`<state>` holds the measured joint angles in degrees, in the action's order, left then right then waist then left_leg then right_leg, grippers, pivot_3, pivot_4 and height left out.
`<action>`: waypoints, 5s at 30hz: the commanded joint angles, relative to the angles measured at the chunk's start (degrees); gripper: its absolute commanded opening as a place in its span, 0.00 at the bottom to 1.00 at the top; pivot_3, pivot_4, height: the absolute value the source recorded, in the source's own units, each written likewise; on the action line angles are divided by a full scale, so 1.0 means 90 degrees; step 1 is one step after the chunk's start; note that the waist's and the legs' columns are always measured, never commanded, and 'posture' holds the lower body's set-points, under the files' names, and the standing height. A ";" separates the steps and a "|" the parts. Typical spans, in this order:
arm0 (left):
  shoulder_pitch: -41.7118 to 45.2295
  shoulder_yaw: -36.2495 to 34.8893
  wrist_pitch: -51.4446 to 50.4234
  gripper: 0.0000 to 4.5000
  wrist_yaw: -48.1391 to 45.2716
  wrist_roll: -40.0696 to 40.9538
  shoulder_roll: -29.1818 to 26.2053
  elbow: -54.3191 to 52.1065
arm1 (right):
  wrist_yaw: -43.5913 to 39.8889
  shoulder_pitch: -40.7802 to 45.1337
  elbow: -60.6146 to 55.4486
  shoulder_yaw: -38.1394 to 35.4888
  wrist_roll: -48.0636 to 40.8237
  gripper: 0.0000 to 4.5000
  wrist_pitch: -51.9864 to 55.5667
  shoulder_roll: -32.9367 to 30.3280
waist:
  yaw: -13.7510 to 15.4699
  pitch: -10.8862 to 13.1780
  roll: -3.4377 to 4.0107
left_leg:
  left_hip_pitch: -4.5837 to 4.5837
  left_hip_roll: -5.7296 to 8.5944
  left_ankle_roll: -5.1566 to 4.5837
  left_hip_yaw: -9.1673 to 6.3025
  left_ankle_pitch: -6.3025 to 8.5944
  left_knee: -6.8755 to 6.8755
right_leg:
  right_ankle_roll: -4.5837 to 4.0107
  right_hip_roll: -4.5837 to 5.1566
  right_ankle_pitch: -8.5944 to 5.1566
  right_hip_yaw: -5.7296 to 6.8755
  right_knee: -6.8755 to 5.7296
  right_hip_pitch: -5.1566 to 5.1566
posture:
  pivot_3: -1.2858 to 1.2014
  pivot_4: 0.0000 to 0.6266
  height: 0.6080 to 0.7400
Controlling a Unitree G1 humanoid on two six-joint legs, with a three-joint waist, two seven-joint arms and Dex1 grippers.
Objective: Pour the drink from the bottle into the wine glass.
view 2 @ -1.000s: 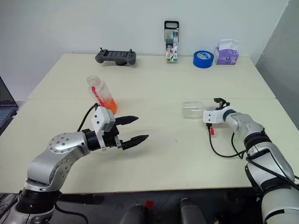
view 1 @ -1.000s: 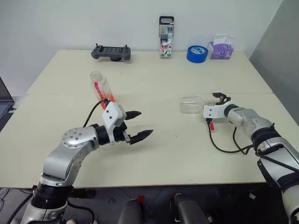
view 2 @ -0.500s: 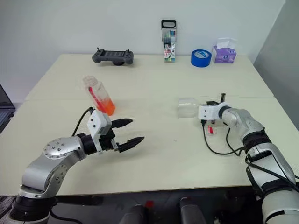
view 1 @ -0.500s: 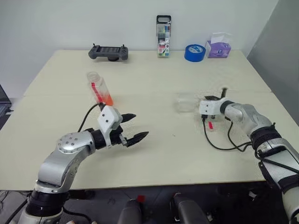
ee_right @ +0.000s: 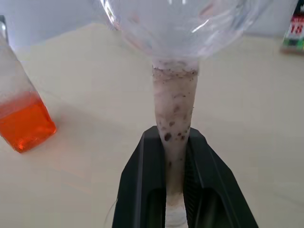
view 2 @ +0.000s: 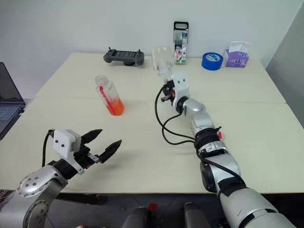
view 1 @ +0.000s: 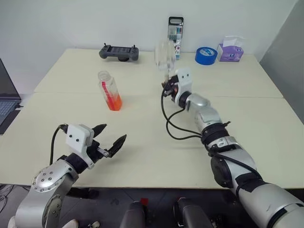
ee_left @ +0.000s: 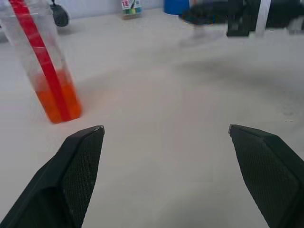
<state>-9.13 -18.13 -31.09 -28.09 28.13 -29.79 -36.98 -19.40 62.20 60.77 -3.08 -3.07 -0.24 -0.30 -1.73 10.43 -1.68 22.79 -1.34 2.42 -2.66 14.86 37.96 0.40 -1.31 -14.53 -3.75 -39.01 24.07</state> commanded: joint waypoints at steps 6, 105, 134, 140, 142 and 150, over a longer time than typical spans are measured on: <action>-0.0436 -0.0019 -0.0036 1.00 0.0264 0.0127 0.0094 -0.0744 | 0.1008 -0.0055 0.1091 0.0188 0.0599 0.03 -0.1318 0.0016 | -0.0072 0.0001 0.0002 | -0.0009 -0.0008 0.0000 0.0018 0.0000 -0.0006 | 0.0005 0.0012 0.0003 -0.0013 -0.0005 0.0004 | 0.52 0.24 1.00; 0.0523 -0.0905 0.1226 1.00 0.0506 -0.0495 -0.0047 0.2309 | -0.2790 -0.5167 -0.8684 0.0840 -0.1637 1.00 0.1949 -0.2759 | -0.0126 -0.0010 0.0029 | -0.0141 -0.0009 0.0045 -0.0035 0.0060 -0.0112 | 0.0023 0.0035 -0.0141 0.0000 0.0009 -0.0087 | 0.52 0.24 1.00; 0.4628 0.0831 0.1656 1.00 0.0252 -0.1666 0.0104 0.6166 | -0.1641 -0.4189 -1.0713 0.0479 -0.4063 1.00 0.4881 -0.3396 | -0.0012 -0.0012 -0.0009 | -0.0093 -0.0008 0.0047 -0.0039 0.0059 -0.0104 | -0.0001 0.0028 -0.0113 0.0039 0.0010 -0.0064 | 0.52 0.24 1.00; 0.5472 0.0929 0.2586 1.00 0.0281 -0.1935 0.0300 0.7609 | -0.1489 -0.4213 -1.0773 0.0447 -0.4114 1.00 0.4927 -0.3413 | 0.0006 -0.0012 -0.0010 | -0.0088 -0.0004 0.0047 -0.0047 0.0059 -0.0097 | -0.0001 0.0028 -0.0112 0.0056 0.0008 -0.0065 | 0.52 0.24 1.00; 0.5752 0.0966 0.2919 1.00 0.0309 -0.2039 0.0390 0.8199 | -0.1461 -0.4209 -1.0758 0.0453 -0.4103 1.00 0.4913 -0.3403 | 0.0007 -0.0012 -0.0010 | -0.0088 -0.0001 0.0047 -0.0045 0.0059 -0.0098 | 0.0000 0.0028 -0.0112 0.0075 0.0009 -0.0065 | 0.52 0.24 1.00; 0.5966 0.0955 0.3621 0.58 0.0409 -0.2214 0.0522 0.9063 | -0.1340 -0.4280 -1.0762 0.0400 -0.4039 1.00 0.4857 -0.3430 | -0.0004 -0.0012 -0.0010 | -0.0080 -0.0006 0.0047 -0.0070 0.0059 -0.0101 | 0.0000 0.0037 -0.0112 0.0119 0.0010 -0.0065 | 0.52 0.24 1.00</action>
<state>43.81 -9.35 -0.27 -24.34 8.63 -24.86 44.98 -31.97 23.67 -33.84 2.27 -39.44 44.33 -30.83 -1.77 10.32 -1.78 22.07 -1.39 2.84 -3.33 15.39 37.05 0.40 -0.98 -15.54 -2.64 -38.94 23.49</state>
